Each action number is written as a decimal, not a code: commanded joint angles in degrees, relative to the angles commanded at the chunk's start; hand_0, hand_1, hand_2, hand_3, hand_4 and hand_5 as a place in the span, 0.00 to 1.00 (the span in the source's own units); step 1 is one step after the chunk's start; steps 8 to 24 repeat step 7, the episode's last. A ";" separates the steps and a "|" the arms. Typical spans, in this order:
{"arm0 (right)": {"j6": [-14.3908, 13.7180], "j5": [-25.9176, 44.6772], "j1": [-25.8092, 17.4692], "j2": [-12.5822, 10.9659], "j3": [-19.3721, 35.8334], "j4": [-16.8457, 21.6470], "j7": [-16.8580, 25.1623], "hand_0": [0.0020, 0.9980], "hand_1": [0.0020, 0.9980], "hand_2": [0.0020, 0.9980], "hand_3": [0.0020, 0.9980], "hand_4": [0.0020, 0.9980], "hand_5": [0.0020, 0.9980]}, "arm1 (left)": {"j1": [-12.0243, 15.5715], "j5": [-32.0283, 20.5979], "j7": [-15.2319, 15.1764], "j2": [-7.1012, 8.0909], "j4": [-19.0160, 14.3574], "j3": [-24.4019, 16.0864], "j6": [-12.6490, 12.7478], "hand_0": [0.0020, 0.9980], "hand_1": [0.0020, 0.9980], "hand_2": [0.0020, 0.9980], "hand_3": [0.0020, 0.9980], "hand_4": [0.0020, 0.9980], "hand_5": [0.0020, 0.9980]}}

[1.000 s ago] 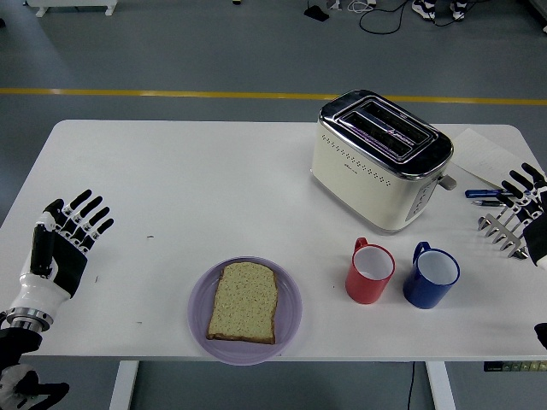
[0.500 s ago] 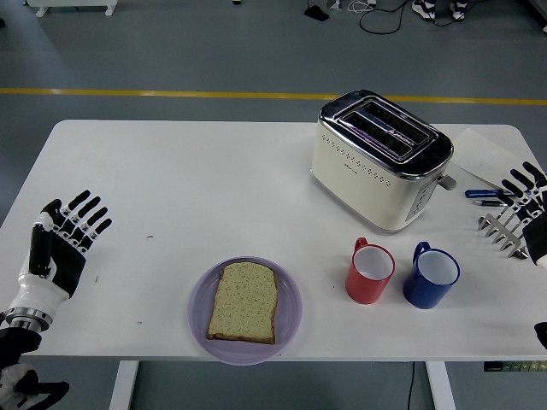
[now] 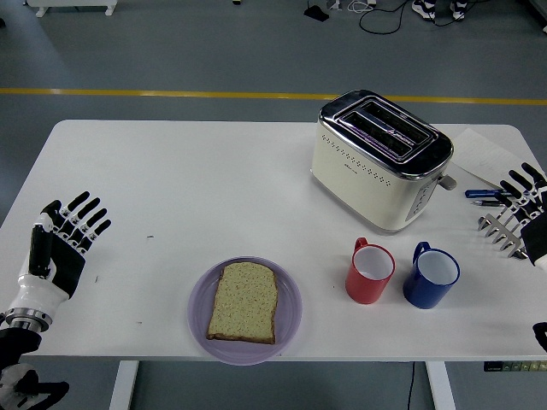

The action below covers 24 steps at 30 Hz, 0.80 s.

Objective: Push plate across desktop,pick up the break from the machine,place the break in the plate

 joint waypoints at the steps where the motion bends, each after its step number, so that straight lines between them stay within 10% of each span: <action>1: 0.00 0.09 0.00 0.00 0.02 0.01 0.01 0.72 0.70 0.72 0.72 0.50 0.51 | 0.01 -0.01 0.01 -0.01 0.03 -0.01 -0.03 0.80 0.80 0.80 0.78 0.53 1.00; 24: 0.01 0.28 0.15 0.01 -0.04 0.05 0.03 0.72 0.70 0.72 0.72 0.50 0.51 | 0.01 0.27 0.10 0.05 0.00 -0.15 -0.35 0.80 0.79 0.80 0.77 0.53 1.00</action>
